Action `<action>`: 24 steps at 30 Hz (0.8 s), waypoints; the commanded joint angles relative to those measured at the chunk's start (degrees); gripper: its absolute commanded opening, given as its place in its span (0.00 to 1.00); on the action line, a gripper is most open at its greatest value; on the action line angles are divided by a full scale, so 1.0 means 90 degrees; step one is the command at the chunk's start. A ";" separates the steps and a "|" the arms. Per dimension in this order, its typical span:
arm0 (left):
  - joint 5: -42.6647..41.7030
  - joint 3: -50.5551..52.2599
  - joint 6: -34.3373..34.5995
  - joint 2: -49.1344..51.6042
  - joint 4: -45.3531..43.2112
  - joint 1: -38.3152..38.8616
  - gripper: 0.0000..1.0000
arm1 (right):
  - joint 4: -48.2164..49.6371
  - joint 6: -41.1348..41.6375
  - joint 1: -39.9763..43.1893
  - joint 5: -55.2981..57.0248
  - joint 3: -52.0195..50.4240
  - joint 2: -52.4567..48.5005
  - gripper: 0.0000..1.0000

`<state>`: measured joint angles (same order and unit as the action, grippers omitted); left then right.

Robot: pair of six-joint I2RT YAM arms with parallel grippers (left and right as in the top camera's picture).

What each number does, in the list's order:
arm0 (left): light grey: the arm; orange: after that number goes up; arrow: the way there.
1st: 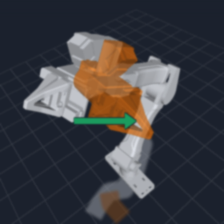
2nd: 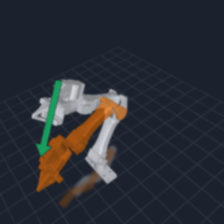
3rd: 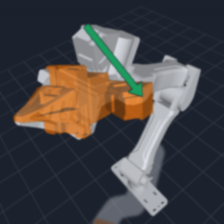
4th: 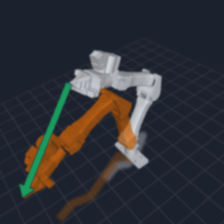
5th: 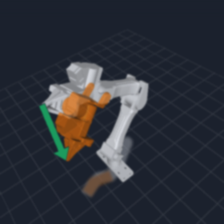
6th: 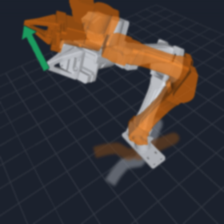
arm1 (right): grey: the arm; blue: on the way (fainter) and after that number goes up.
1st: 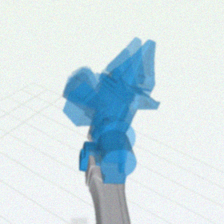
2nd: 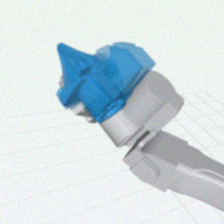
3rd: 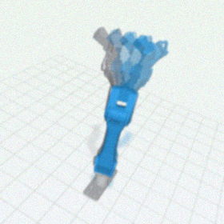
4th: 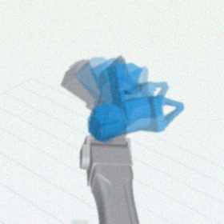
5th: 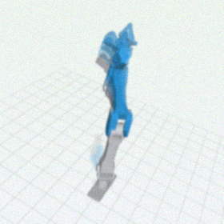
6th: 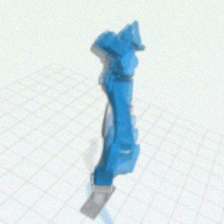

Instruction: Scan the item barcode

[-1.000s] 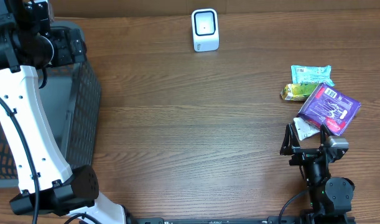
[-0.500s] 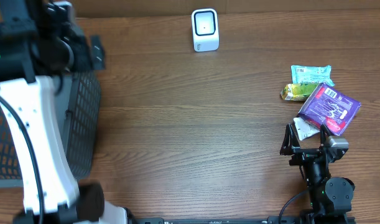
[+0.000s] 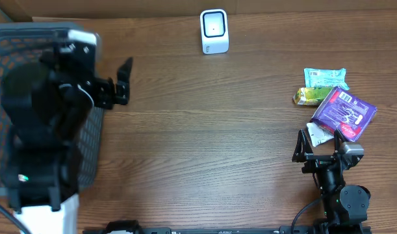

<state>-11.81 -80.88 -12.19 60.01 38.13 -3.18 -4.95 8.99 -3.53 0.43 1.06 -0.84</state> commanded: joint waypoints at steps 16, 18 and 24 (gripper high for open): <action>-0.0129 0.7320 -0.0678 -0.4777 -0.4971 -0.0146 0.99 | 0.0027 -0.0032 -0.0049 0.0012 -0.0068 0.0075 1.00; -0.0005 0.7703 -0.0675 -0.5178 -0.5008 -0.0146 1.00 | 0.0027 -0.0032 -0.0046 0.0012 -0.0068 0.0075 1.00; 0.0369 0.8536 -0.0699 -0.6154 -0.4981 -0.0146 1.00 | 0.0027 -0.0032 -0.0049 0.0012 -0.0068 0.0075 1.00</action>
<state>-11.42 -6.46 -17.17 7.77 -6.24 -4.27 -5.10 8.97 -3.53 0.43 1.06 -0.84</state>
